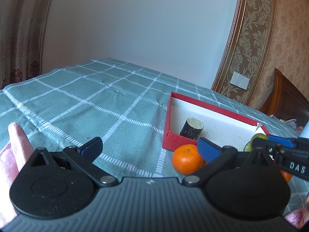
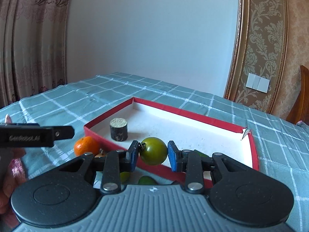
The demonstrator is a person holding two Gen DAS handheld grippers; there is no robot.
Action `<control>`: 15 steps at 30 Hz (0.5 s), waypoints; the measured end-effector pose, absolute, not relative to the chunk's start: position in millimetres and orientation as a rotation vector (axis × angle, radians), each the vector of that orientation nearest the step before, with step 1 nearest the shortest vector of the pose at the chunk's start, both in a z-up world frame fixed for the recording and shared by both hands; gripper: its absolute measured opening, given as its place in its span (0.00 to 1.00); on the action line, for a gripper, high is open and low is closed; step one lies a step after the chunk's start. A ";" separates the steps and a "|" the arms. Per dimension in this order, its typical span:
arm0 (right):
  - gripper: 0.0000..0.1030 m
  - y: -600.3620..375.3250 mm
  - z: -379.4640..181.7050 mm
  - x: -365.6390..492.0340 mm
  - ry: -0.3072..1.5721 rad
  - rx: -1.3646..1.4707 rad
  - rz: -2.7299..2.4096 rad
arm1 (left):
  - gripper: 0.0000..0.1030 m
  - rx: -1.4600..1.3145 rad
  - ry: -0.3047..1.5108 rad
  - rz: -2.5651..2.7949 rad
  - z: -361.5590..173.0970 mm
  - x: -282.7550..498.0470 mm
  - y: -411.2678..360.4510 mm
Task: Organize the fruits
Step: 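Carry the green tomato into the red tray and open the right gripper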
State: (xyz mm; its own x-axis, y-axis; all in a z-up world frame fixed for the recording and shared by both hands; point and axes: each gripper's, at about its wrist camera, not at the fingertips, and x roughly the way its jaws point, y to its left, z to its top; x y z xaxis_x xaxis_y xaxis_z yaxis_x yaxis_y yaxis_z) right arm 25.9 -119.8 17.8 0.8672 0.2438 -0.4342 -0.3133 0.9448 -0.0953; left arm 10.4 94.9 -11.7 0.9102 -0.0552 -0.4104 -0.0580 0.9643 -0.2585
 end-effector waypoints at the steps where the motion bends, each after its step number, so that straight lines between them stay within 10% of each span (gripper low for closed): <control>1: 0.31 -123.6 19.3 34.3 0.437 -0.139 0.286 | 1.00 -0.267 0.427 0.001 -11.7 10.3 94.6; 15: 0.49 -182.4 14.2 15.4 0.386 0.068 0.174 | 1.00 -0.237 0.418 -0.015 -11.2 8.8 89.2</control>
